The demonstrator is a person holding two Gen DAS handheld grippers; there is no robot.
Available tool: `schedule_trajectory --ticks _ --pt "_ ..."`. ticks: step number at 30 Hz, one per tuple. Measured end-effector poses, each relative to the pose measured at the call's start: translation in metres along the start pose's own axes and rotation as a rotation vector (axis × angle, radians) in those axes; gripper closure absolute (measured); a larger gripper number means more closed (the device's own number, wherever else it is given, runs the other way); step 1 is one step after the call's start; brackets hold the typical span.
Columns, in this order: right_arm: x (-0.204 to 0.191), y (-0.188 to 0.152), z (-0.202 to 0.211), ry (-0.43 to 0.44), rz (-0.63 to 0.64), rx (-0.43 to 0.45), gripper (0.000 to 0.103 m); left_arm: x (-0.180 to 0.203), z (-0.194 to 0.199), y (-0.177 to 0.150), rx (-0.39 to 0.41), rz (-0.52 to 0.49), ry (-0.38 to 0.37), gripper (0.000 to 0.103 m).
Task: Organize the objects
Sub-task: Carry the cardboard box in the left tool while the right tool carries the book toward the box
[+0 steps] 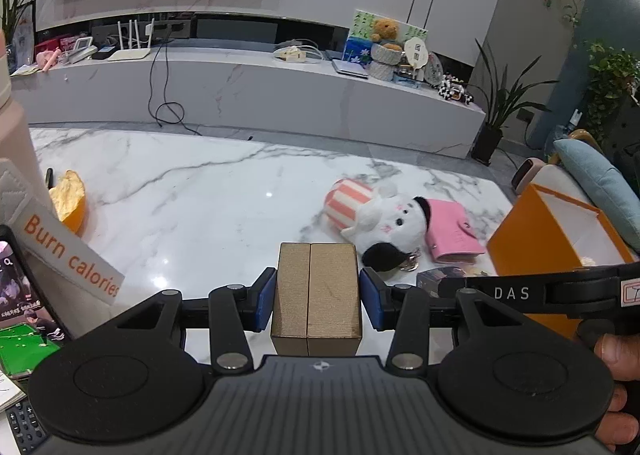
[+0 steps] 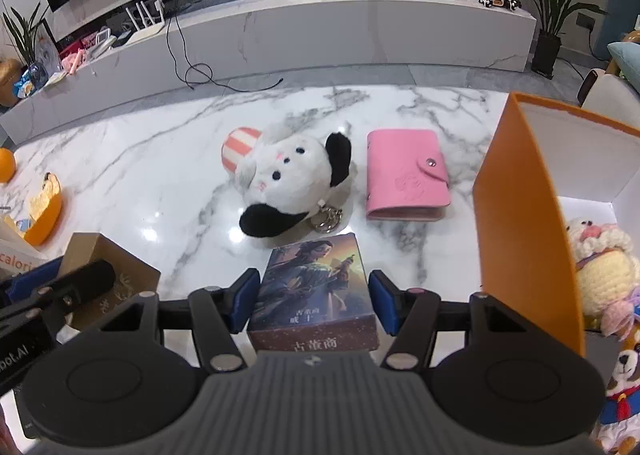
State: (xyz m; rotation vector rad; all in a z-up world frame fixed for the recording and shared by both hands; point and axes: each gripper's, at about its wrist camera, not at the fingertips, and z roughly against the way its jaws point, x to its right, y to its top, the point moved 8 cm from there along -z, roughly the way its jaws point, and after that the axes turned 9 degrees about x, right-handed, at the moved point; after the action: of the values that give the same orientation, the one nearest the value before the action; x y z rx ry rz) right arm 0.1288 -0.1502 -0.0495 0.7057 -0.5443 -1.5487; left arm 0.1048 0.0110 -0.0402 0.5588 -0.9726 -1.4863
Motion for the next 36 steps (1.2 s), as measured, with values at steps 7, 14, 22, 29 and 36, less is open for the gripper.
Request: schedule_trajectory --ticks 7,14,22,29,36 --pt "0.015 0.014 0.02 0.002 -0.022 0.042 0.041 0.022 0.004 0.006 0.015 -0.004 -0.037 0.051" --pt "0.034 0.029 0.042 0.01 -0.058 0.085 0.041 0.045 0.007 0.01 0.025 -0.011 -0.067 0.051" --pt "0.062 0.041 0.067 0.01 -0.105 0.129 0.041 0.077 0.011 0.015 0.038 -0.027 -0.121 0.051" --pt "0.092 0.047 0.086 -0.009 -0.138 0.16 0.041 0.117 0.008 0.023 0.053 -0.035 -0.189 0.051" --pt "0.127 0.048 0.097 -0.049 -0.175 0.177 0.041 0.153 0.002 0.019 0.047 -0.053 -0.245 0.051"
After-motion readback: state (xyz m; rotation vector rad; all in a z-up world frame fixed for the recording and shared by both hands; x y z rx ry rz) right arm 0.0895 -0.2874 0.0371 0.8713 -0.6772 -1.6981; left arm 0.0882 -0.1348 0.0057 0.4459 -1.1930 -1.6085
